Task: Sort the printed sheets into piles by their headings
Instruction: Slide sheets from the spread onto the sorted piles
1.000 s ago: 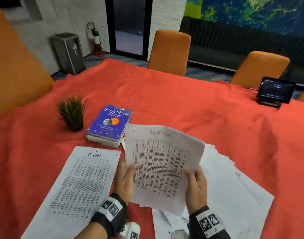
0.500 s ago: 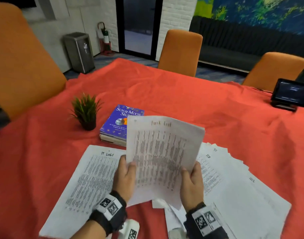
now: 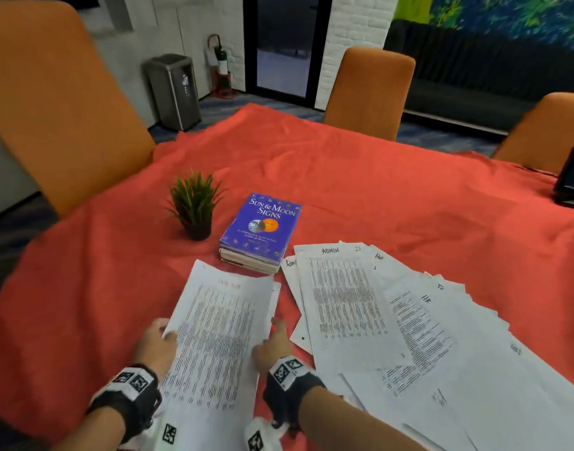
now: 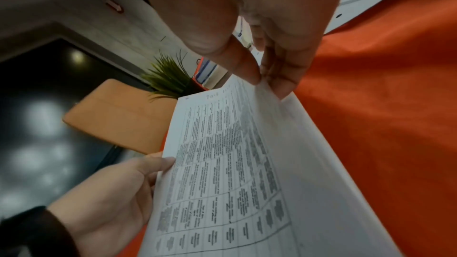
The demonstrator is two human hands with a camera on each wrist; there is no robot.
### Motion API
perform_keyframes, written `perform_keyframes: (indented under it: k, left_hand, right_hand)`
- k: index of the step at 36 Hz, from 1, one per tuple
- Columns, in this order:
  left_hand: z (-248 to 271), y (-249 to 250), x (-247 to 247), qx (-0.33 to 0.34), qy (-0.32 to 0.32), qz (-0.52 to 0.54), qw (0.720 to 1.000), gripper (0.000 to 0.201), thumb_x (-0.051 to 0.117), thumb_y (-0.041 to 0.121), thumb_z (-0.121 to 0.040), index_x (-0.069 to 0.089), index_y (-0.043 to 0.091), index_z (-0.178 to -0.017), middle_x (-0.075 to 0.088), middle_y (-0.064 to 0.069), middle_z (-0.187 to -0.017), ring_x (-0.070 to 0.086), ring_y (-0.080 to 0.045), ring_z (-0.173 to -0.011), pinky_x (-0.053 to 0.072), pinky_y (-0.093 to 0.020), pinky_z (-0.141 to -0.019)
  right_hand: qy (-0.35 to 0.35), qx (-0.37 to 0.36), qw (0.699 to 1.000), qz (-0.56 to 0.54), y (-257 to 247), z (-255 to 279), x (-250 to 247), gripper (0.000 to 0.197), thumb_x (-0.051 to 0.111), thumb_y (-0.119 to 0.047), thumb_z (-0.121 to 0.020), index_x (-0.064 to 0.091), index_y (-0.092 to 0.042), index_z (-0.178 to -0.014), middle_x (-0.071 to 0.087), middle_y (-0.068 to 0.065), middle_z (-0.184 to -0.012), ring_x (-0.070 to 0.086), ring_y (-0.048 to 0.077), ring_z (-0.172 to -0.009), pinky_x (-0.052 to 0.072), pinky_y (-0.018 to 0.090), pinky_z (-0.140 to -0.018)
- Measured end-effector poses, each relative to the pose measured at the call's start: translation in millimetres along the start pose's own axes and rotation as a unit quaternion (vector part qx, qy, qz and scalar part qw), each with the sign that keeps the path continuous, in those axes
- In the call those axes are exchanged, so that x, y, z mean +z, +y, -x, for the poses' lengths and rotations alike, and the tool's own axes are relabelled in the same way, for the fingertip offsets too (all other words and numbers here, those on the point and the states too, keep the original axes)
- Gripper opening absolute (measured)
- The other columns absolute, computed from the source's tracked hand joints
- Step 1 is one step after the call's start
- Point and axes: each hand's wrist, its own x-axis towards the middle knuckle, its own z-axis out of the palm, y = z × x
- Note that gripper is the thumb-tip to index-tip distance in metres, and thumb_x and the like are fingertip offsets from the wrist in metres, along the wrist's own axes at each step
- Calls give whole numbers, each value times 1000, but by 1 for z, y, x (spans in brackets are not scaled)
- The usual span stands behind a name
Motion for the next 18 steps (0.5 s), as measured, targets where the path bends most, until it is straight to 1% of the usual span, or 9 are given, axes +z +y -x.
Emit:
perform_keyframes:
  k: [3,6,8,10,11,13,15,18]
  left_hand:
    - [-4,-1,2,10,4,-3,1000,18,52,-1,-88,61,5,-102,68,-19,-92,62,-33,-80,49,-38,-74]
    - [-10,0,6,20,-1,1,1000,16,51,1,-89,60,7,-100,68,-17,-91,63,-33,-79,51,-40,-75]
    - [-12,2,9,23,-6,-3,1000,14,51,2,-90,59,8,-100,67,-16,-89,62,-32,-76,50,-39,-71]
    - [-13,2,11,22,-8,-7,1000,14,49,3,-90,58,9,-98,67,-14,-88,61,-31,-72,46,-34,-64]
    - [-13,2,12,18,-9,-10,1000,13,48,3,-90,57,9,-98,67,-13,-87,60,-31,-70,44,-32,-61]
    - [-13,1,13,14,-6,-18,1000,13,47,2,-91,57,9,-97,66,-13,-87,59,-31,-69,41,-31,-59]
    - [-14,-1,13,9,-7,-28,1000,14,46,2,-91,56,9,-97,65,-13,-89,58,-31,-70,42,-31,-61]
    - [-18,-6,14,0,-6,-42,999,17,45,3,-91,57,9,-101,66,-14,-94,59,-32,-76,44,-33,-68]
  right_hand:
    - [14,9,1000,1,1,-10,6,71,54,-7,-86,23,-24,-147,61,9,-125,61,28,-114,50,39,-100]
    - [31,2,999,7,2,-11,6,66,56,-11,-88,27,-25,-145,62,8,-126,61,28,-114,51,38,-98]
    - [37,-2,999,8,2,-9,3,62,58,-15,-88,30,-26,-143,63,5,-123,63,27,-111,52,38,-97]
    - [33,-8,999,9,3,-8,0,58,61,-18,-88,33,-26,-139,65,3,-119,64,25,-107,53,36,-94]
    - [32,-8,999,12,3,-9,-1,56,62,-18,-88,34,-25,-137,65,3,-118,65,24,-105,53,35,-94]
    - [39,-7,999,26,5,-10,-1,54,62,-18,-89,36,-24,-136,65,3,-115,65,24,-104,53,33,-93]
    - [42,-1,998,45,5,-11,0,54,61,-17,-89,36,-24,-136,66,3,-114,65,23,-104,53,33,-93]
    - [33,8,997,71,6,-14,2,56,60,-14,-88,36,-24,-137,65,3,-116,64,23,-105,52,33,-95]
